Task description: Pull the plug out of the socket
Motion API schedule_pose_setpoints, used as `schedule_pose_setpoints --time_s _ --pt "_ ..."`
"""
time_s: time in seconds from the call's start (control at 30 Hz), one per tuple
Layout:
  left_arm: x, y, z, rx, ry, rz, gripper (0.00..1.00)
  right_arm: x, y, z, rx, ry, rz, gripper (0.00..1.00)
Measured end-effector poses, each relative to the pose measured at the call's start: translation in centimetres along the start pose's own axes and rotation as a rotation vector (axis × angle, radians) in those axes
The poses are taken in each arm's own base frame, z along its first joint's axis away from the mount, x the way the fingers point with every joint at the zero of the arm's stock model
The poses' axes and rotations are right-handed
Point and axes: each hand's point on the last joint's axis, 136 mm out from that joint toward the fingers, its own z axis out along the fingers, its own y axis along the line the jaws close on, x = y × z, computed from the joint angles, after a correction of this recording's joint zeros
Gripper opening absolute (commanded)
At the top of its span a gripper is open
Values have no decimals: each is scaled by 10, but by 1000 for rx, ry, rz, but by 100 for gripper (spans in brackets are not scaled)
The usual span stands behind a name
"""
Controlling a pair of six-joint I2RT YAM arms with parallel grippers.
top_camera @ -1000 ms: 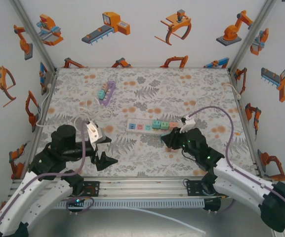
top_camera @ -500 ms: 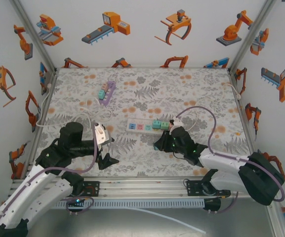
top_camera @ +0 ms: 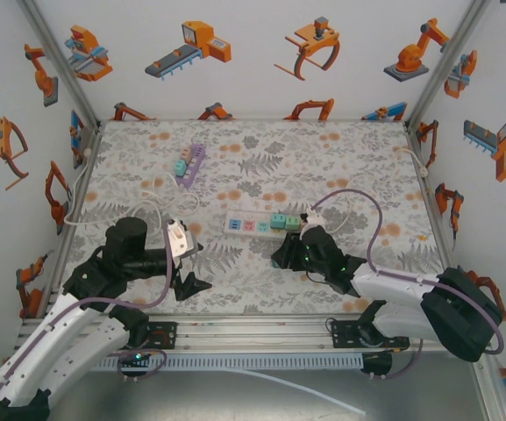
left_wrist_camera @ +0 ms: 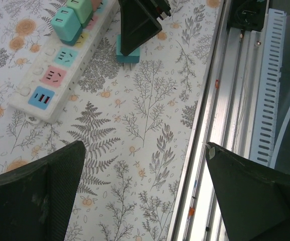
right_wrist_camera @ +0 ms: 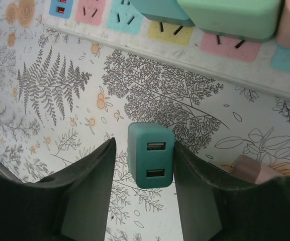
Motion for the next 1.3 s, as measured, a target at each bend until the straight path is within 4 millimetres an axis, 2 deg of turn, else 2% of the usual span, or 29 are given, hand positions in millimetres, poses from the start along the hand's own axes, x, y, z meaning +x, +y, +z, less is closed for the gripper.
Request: schedule_pose_setpoints --time_s 0.5,0.67,0.83,0.9,1.07,1.17,1.3 --pt "3 6 1 -36 1 1 97 -23 -2 -32 37 -95 -43 51" --pt "-6 20 1 -106 -30 -56 97 -44 7 -53 32 -170 -109 53" --pt "-16 54 -4 -281 -83 -217 97 -81 26 -86 4 -324 -263 58" --pt "-14 74 -6 -381 -86 -312 97 -95 34 -99 -1 -400 -358 60" --pt "-1 120 -16 -641 -67 -536 97 -127 51 -122 23 -581 -578 74" --pt "1 140 -22 -751 -77 -628 97 -139 58 -124 66 -636 -701 77" --pt "10 158 -20 -844 -77 -746 97 -146 69 -107 115 -601 -879 82"
